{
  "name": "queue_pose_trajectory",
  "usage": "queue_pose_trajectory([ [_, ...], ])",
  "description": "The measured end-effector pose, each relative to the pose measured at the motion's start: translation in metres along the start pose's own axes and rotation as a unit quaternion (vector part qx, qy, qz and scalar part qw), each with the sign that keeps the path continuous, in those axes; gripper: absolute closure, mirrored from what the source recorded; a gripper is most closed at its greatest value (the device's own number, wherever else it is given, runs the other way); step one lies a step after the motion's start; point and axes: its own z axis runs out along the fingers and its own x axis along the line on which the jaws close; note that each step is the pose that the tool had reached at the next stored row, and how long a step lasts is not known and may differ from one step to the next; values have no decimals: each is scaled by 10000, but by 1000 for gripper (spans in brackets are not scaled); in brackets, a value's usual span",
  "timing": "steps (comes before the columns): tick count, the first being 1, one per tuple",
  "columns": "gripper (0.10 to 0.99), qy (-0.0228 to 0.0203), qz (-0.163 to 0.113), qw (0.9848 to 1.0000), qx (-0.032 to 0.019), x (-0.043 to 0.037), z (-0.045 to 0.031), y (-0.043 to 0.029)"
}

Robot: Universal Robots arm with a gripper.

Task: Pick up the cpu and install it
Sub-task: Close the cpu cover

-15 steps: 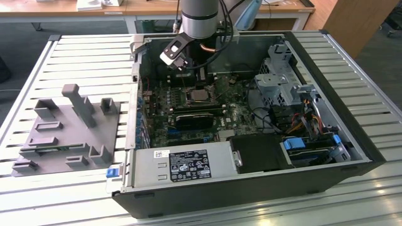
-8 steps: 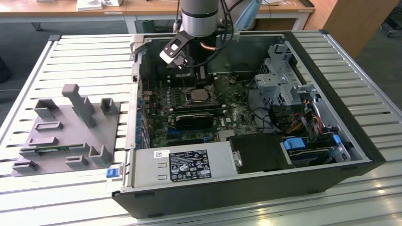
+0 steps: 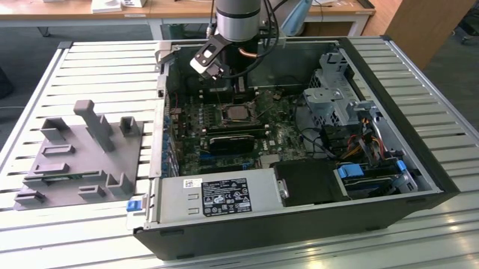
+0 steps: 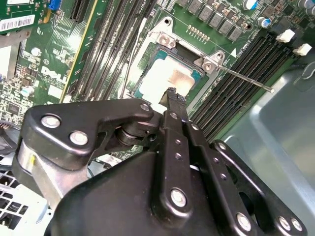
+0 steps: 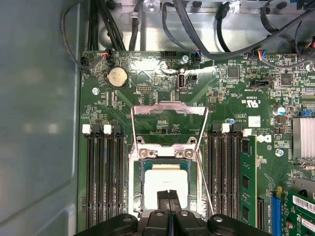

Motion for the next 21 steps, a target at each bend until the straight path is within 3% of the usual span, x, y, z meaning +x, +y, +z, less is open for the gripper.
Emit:
queue_pose_trajectory([
  [9,980,-3,0,10000,2,-1,-15,0],
  [21,980,-1,0,10000,1,-1,-94,4],
])
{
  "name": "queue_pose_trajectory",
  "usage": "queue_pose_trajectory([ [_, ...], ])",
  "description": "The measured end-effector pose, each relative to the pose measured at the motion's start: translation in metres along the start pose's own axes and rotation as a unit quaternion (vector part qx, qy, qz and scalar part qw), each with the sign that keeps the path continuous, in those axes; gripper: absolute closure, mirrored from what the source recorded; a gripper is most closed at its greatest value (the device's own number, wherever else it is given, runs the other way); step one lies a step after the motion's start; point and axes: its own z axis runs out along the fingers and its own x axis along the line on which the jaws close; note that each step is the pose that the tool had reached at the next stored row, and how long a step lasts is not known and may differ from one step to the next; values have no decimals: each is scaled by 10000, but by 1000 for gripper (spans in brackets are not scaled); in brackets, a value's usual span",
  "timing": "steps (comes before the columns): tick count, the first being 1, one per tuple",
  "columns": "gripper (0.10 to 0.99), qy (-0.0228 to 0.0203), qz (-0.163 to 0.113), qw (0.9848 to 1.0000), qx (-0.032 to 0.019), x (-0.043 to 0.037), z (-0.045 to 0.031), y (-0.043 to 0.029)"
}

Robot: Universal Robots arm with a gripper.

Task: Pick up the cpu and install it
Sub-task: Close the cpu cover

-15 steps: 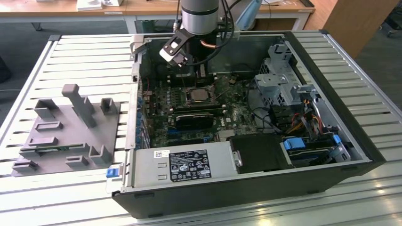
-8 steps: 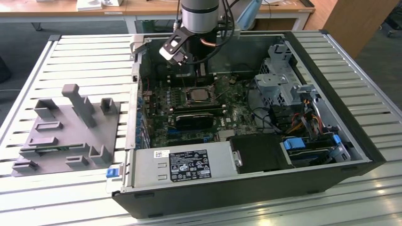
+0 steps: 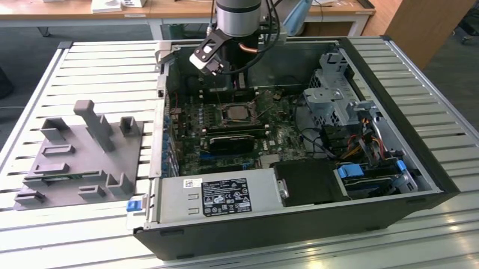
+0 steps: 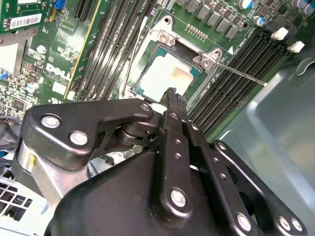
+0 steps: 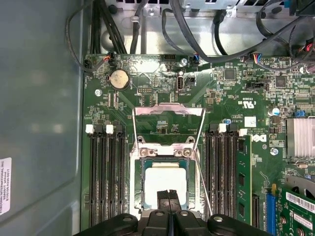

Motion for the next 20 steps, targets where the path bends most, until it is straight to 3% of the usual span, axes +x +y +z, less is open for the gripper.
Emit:
queue_pose_trajectory([
  [20,980,0,0,10000,0,0,-43,2],
])
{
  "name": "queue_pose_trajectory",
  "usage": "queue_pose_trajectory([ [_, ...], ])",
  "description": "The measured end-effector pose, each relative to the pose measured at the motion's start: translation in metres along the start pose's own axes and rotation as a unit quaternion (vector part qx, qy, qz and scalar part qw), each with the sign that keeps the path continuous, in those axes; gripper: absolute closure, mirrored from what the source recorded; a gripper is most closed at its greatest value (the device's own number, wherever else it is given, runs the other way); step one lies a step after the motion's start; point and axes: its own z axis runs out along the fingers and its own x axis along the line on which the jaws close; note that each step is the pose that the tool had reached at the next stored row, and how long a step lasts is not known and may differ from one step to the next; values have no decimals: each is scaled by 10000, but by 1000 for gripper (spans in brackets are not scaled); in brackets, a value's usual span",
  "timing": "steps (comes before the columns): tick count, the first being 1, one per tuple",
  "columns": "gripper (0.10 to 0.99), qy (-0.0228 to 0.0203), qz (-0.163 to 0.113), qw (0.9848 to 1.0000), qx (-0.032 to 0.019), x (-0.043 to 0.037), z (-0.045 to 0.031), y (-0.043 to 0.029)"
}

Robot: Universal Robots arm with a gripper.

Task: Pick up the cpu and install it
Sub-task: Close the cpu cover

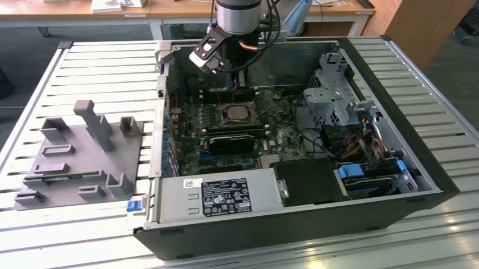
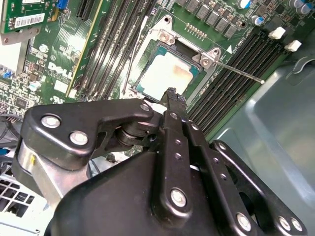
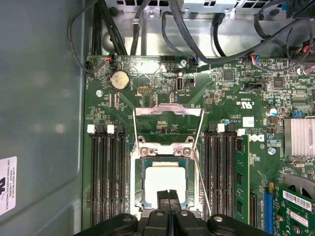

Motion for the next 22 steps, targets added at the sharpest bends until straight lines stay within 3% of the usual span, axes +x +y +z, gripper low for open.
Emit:
queue_pose_trajectory([
  [22,980,-1,0,10000,0,0,-99,5],
])
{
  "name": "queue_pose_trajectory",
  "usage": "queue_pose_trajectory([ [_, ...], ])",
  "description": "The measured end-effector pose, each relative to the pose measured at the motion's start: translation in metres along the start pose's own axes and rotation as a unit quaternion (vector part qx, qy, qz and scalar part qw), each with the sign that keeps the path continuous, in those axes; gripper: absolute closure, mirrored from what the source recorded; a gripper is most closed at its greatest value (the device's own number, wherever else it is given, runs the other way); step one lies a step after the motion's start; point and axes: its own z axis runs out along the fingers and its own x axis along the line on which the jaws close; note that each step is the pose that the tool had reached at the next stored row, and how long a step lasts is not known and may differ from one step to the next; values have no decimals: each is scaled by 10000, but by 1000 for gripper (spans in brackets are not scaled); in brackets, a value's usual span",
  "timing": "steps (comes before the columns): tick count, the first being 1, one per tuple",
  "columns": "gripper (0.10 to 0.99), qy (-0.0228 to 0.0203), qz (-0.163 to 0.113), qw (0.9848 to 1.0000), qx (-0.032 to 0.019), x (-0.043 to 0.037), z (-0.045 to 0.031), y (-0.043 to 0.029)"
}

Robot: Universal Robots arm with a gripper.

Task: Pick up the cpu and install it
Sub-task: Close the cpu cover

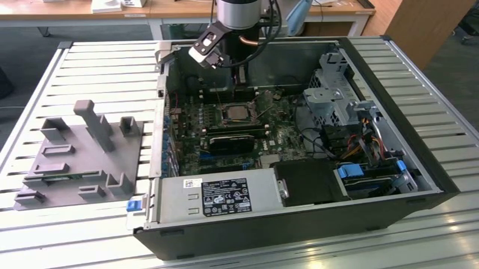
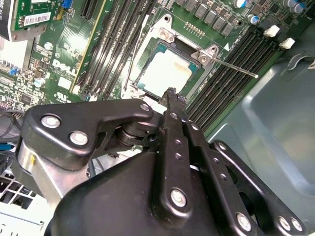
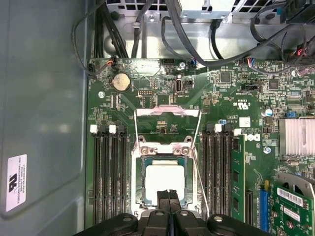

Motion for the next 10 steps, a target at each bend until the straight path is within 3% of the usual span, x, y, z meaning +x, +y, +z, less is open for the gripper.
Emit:
queue_pose_trajectory([
  [10,980,0,0,10000,0,0,-90,4],
])
